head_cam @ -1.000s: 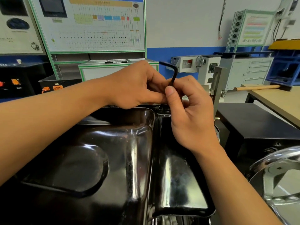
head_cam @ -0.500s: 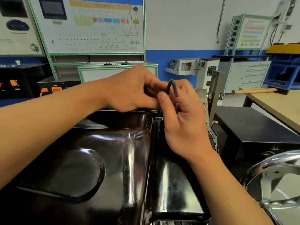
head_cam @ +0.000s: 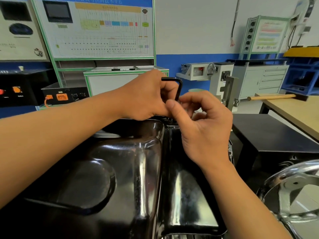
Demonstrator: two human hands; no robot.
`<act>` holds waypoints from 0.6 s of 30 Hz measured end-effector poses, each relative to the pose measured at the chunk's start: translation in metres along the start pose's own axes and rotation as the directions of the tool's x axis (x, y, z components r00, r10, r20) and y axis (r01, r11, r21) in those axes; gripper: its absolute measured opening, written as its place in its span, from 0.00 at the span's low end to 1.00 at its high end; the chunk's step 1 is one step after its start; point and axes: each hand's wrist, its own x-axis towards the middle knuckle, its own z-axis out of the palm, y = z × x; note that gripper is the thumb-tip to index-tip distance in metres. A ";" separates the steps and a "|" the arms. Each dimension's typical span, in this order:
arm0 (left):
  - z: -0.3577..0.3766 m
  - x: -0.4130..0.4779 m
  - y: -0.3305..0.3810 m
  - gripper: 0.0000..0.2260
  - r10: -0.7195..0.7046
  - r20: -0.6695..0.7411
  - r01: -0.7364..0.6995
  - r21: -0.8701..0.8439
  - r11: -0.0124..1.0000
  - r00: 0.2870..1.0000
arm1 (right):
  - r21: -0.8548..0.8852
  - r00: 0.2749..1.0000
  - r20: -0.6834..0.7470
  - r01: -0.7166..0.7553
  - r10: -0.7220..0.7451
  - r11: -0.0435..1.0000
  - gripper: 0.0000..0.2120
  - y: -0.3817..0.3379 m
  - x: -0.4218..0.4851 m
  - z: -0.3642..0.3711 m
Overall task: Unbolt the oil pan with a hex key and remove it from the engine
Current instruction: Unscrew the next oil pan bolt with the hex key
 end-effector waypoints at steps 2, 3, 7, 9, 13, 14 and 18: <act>0.000 0.001 0.001 0.11 0.017 0.018 -0.017 -0.007 1.000 1.000 | -0.008 1.000 -0.004 -0.006 0.006 1.000 0.08 -0.001 0.001 0.001; 0.001 0.002 0.000 0.11 0.019 0.014 -0.019 -0.004 1.000 1.000 | -0.021 1.000 -0.004 0.000 0.000 1.000 0.07 -0.001 0.001 0.001; -0.002 0.002 -0.004 0.05 0.009 0.031 -0.009 0.019 1.000 0.999 | -0.064 0.997 0.062 0.048 -0.044 0.997 0.04 -0.001 0.001 0.000; -0.005 -0.002 -0.004 0.09 -0.007 0.096 0.011 -0.040 0.999 0.995 | -0.087 0.992 0.109 0.066 -0.057 0.994 0.04 -0.001 0.001 0.000; -0.009 -0.006 -0.005 0.09 -0.005 0.095 0.009 -0.035 0.999 0.995 | -0.110 0.982 0.179 0.083 -0.062 0.991 0.08 -0.003 0.001 -0.001; -0.009 -0.005 -0.005 0.07 -0.011 0.077 0.012 -0.018 1.000 0.997 | -0.107 0.984 0.166 0.080 -0.061 0.991 0.08 -0.003 0.001 0.000; -0.003 -0.001 0.000 0.08 -0.010 -0.002 0.010 0.090 0.996 1.000 | -0.059 1.000 0.022 0.005 -0.004 0.998 0.05 -0.002 0.003 -0.001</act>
